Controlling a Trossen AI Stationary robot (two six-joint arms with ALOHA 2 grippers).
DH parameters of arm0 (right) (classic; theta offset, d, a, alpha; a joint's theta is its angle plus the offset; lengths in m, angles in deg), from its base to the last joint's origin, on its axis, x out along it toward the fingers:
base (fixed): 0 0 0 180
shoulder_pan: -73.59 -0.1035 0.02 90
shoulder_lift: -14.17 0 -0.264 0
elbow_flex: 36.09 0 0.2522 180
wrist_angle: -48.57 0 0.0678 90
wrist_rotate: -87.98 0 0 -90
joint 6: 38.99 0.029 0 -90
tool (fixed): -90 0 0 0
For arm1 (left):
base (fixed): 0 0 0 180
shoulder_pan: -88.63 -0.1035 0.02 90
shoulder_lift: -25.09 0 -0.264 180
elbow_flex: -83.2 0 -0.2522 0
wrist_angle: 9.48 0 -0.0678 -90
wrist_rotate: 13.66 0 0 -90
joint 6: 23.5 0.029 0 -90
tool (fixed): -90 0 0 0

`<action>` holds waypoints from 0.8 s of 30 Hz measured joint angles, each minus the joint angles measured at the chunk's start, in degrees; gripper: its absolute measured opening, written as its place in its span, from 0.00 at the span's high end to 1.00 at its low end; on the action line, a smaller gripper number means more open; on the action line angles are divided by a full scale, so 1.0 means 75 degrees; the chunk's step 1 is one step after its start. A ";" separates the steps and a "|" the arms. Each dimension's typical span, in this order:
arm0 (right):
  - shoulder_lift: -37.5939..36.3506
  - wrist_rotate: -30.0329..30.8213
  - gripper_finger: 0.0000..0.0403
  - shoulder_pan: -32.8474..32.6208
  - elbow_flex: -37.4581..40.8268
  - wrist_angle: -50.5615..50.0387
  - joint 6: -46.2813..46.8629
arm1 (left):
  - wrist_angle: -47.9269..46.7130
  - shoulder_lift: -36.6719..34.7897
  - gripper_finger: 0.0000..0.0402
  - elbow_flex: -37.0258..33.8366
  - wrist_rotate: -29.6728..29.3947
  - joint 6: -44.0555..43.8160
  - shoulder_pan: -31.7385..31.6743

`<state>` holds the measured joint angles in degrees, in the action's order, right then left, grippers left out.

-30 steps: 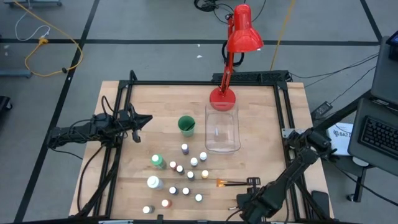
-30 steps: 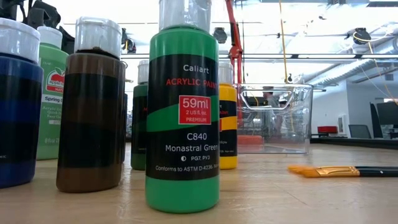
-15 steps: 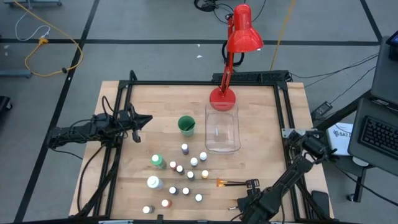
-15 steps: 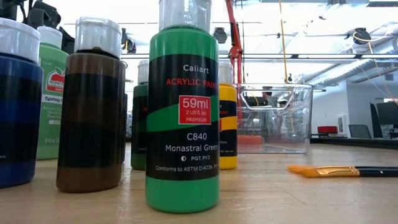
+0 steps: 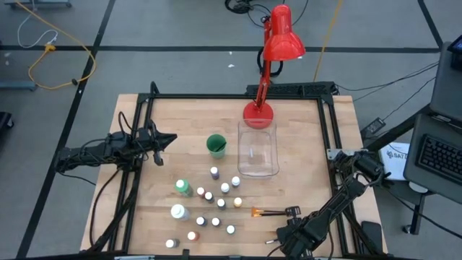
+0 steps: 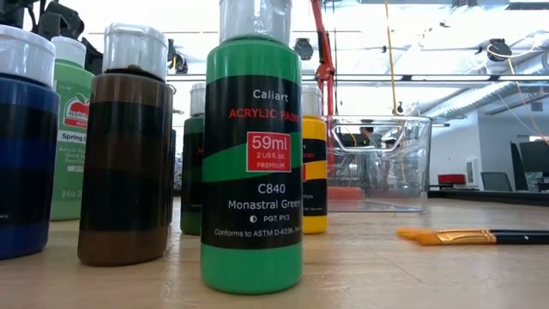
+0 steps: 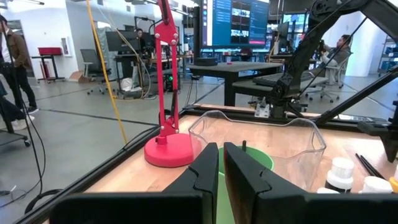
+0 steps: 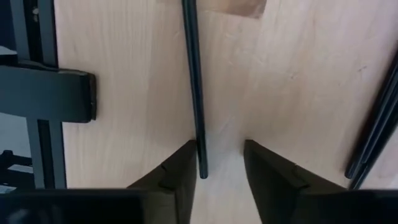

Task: Pick & Place Paint Supplies
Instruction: Put the black paintbrush into the green cup

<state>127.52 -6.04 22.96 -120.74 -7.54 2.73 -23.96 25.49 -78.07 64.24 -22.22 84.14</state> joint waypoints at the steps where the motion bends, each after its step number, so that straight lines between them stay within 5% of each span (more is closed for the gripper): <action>1: -0.0005 -0.0006 0.74 0.0003 0.0083 0.0071 0.0100 | 0.0004 0.0000 0.94 0.0000 0.0000 0.0004 0.0000; 12: -0.0001 0.0143 0.98 0.0030 0.0326 0.0253 0.0086 | -0.0078 0.0001 0.94 0.0000 0.0000 -0.0048 0.0002; 24: -0.0569 0.1194 1.00 0.0076 0.0337 0.0729 -0.0441 | -0.0162 0.0000 0.94 0.0000 0.0004 -0.0365 0.0002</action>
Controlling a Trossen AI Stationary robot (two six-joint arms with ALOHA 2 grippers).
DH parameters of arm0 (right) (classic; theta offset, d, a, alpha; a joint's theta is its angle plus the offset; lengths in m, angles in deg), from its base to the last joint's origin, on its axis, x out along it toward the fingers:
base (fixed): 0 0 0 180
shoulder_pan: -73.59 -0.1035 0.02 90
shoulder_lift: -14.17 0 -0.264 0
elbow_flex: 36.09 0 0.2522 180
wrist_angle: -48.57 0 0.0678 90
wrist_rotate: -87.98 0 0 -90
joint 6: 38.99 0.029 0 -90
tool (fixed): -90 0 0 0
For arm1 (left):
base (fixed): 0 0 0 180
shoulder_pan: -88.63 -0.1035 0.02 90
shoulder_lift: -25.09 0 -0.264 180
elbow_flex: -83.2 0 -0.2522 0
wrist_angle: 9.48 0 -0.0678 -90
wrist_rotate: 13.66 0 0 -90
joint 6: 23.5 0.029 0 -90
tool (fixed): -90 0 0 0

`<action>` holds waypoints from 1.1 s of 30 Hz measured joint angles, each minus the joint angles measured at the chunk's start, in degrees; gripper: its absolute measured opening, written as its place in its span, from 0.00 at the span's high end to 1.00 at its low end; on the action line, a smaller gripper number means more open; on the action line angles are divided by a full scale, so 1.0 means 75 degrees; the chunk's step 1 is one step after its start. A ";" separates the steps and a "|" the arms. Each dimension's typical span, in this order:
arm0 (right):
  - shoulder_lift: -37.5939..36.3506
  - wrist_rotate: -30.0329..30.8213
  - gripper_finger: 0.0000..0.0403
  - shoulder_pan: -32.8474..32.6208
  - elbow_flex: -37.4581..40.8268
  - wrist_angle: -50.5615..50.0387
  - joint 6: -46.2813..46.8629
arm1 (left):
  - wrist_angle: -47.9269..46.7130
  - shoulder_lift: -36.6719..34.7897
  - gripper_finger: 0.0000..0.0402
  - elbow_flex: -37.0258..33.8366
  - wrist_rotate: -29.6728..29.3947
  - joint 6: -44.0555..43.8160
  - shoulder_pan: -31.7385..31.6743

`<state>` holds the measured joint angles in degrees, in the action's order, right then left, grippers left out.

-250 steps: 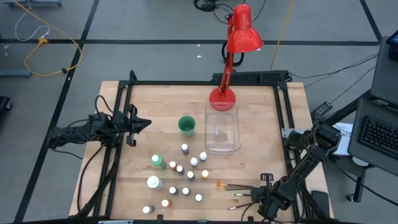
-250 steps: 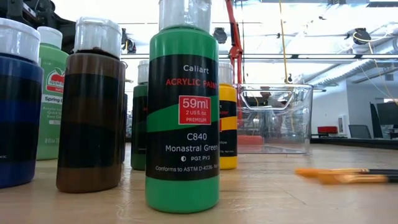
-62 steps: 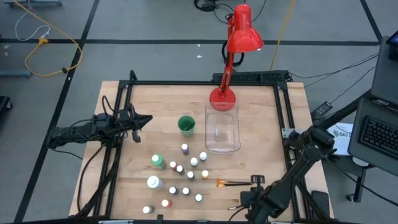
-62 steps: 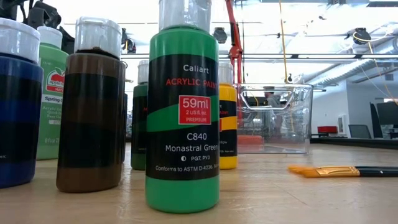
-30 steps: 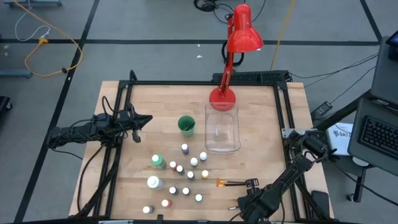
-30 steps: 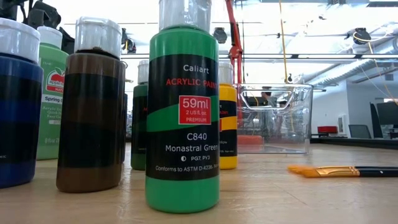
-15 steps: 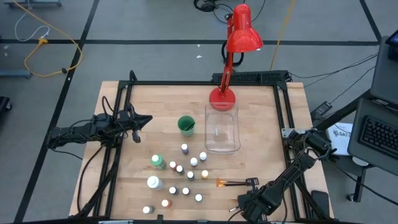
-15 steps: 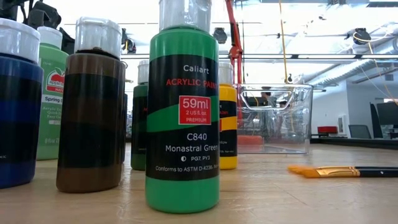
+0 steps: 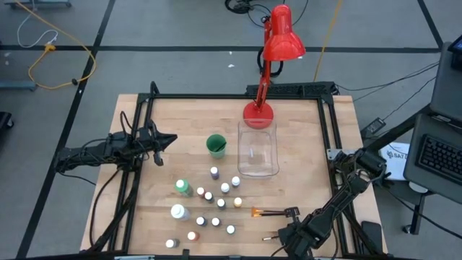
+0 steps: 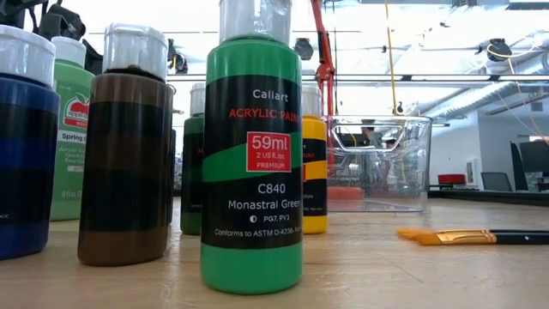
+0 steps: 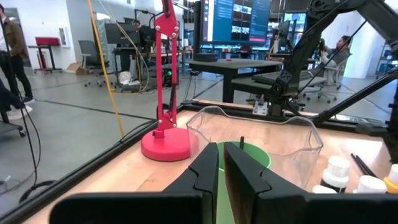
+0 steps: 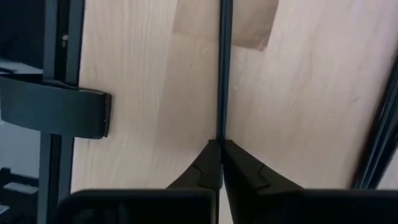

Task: Pick & Place Paint Supplies
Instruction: Put the black paintbrush into the green cup

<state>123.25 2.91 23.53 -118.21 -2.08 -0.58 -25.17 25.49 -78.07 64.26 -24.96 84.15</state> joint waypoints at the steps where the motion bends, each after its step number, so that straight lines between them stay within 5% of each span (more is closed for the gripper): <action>1: -0.0156 0.0205 1.00 0.0000 0.0011 0.0081 -0.0080 | -0.0009 0.0000 0.94 0.0000 0.0002 -0.0030 0.0001; 6: -0.0846 0.2013 1.00 0.0050 0.0054 0.0241 -0.0775 | -0.0018 0.0000 0.94 0.0000 0.0005 -0.0234 0.0001; 11: -0.1319 0.2604 1.00 0.0041 0.0028 0.0457 -0.1600 | -0.0165 0.0003 0.94 0.0000 0.0005 -0.0296 0.0001; 16: -0.1823 0.4058 1.00 0.0311 0.0021 0.1064 -0.3243 | -0.0190 0.0000 0.94 0.0000 0.0014 -0.0365 0.0001; 33: -0.2504 0.3950 1.00 0.4172 -0.0635 0.3139 -0.9368 | -0.0650 0.0010 0.94 0.0000 0.0029 -0.0678 0.0001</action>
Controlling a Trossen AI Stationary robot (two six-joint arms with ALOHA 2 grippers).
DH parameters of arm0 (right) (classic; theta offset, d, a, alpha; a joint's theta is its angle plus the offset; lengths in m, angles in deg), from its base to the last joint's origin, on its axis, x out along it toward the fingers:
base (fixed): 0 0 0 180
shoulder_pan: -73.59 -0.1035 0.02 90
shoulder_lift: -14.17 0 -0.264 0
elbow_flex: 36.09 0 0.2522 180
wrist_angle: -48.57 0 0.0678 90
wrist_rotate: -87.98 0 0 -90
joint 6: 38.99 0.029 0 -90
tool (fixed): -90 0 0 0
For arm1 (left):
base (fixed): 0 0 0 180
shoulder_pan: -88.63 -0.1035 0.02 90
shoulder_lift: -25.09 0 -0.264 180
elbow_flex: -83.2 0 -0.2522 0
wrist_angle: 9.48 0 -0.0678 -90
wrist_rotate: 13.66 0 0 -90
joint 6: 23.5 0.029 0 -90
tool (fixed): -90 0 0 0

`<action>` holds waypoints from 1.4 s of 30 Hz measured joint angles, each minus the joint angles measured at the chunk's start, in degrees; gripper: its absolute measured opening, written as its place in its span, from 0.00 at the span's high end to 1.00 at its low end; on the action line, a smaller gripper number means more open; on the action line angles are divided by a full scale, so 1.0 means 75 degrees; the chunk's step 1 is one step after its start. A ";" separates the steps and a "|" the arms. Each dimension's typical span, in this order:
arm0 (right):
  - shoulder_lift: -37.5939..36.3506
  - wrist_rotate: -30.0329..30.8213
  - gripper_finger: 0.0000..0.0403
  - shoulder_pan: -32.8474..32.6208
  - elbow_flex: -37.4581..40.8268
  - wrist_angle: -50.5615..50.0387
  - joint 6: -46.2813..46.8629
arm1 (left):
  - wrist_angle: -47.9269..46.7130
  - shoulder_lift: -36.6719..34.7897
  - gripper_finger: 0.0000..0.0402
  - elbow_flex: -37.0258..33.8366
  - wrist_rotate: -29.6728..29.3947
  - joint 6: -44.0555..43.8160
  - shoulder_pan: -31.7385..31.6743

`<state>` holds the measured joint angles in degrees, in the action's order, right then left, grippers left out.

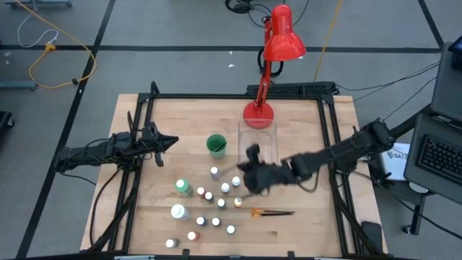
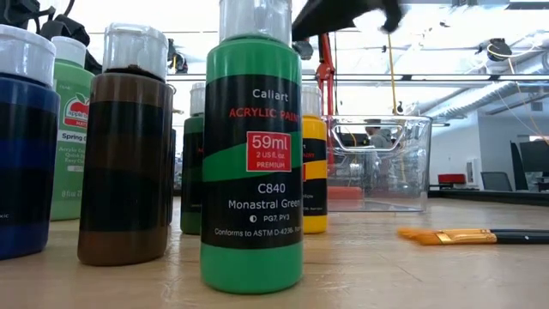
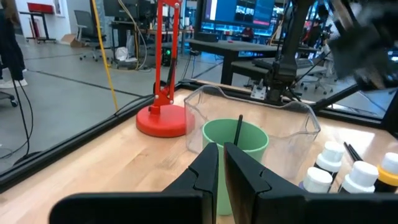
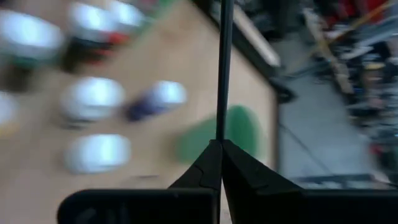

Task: Pick & Place Paint Supplies
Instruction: Put the black paintbrush into the green cup

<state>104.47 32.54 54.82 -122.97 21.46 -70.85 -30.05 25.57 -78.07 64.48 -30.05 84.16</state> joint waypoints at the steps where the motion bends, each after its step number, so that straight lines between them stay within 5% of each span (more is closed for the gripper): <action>1: 0.0000 0.0175 1.00 0.0158 -0.0161 0.0014 -0.0389 | 0.0003 0.0002 0.94 0.0000 0.0000 0.0000 0.0000; 9: 0.0792 0.2404 1.00 0.0731 -0.1567 0.0050 -0.3725 | -0.0134 0.0002 0.94 0.0000 -0.0003 0.0002 0.0000; 16: 0.1614 0.4102 1.00 0.1335 -0.1477 0.0885 -0.7267 | -0.0197 0.0002 0.94 0.0000 -0.0006 -0.0149 0.0003; 23: 0.1968 0.3928 1.00 0.2112 -0.1492 0.1267 -0.8713 | -0.0383 0.0002 0.94 0.0000 -0.0009 -0.0148 0.0003; 30: 0.1982 0.3472 1.00 0.2016 -0.0989 0.3357 -1.1391 | -0.0513 0.0002 0.94 0.0000 -0.0032 0.0017 0.0003; 42: 0.2008 0.3385 1.00 0.1421 -0.0618 0.3339 -1.1931 | -0.0551 0.0002 0.94 0.0000 -0.0035 0.0093 0.0000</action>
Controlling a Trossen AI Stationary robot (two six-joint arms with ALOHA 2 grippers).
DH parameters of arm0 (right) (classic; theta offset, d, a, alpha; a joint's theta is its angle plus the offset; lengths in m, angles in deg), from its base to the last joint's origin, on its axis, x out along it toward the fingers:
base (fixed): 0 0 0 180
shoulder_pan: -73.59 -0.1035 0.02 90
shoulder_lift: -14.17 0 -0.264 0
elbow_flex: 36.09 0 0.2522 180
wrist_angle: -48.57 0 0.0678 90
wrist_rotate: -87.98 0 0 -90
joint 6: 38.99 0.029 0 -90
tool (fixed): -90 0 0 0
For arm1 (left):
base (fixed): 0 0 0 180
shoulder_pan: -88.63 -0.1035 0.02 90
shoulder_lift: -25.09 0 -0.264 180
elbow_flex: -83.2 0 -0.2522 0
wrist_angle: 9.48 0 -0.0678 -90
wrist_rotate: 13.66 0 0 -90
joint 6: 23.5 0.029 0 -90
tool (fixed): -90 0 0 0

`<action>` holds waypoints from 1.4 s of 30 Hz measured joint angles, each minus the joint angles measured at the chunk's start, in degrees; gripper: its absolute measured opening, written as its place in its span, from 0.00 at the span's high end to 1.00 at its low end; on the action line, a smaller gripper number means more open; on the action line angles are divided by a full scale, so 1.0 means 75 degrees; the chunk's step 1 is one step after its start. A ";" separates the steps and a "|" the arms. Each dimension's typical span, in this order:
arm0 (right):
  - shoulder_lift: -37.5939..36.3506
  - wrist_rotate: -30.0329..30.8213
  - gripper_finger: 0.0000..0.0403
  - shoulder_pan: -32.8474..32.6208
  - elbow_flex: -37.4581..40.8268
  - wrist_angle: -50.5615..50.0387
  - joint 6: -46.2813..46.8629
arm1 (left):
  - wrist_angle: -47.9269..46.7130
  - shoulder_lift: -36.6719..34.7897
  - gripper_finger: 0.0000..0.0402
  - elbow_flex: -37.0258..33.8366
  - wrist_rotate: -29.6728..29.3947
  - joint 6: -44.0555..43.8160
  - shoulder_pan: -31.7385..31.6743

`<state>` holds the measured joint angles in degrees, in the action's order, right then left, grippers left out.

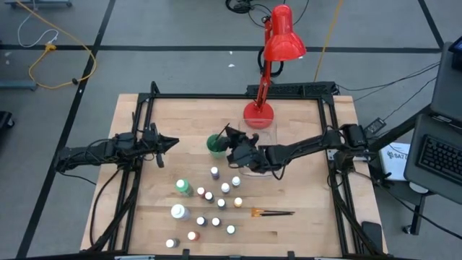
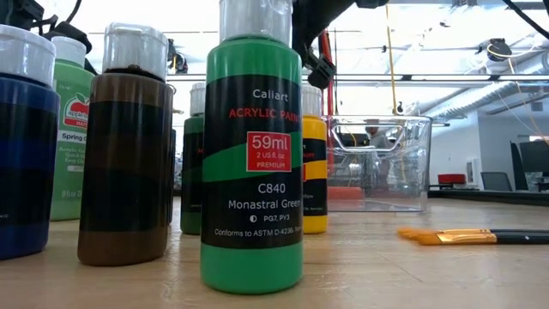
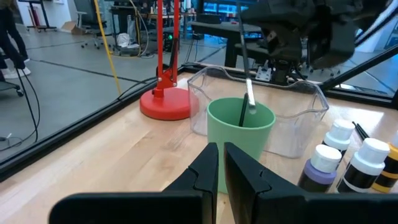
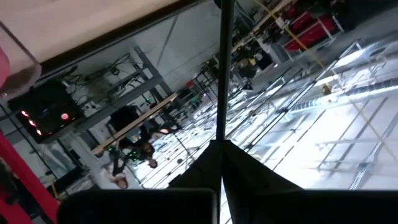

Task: Pick & Place Paint Supplies
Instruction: Put the black paintbrush into the green cup

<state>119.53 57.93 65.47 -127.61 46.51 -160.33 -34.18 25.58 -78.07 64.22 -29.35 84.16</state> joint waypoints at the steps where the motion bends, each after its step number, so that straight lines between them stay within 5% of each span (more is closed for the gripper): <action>1: 0.0000 0.0000 1.00 0.0000 0.0040 0.0008 0.0000 | -0.0002 0.0000 0.94 0.0000 0.0000 0.0014 0.0000; 10: -0.0006 -0.0073 1.00 0.0178 0.0465 0.0017 -0.0013 | 0.0000 0.0000 0.94 0.0000 -0.0002 0.0128 0.0000; 34: -0.0006 -0.2431 1.00 0.0437 0.1245 0.0073 -0.0510 | -0.0008 0.0000 0.94 0.0000 -0.0006 0.0822 0.0000; 42: 0.0000 -0.2403 0.93 0.0460 0.1311 0.0154 -0.0188 | 0.0000 0.0000 0.94 0.0000 -0.0006 0.0822 0.0000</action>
<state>119.53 39.91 68.92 -117.77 47.66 -161.74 -34.18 25.58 -78.07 64.17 -23.19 84.16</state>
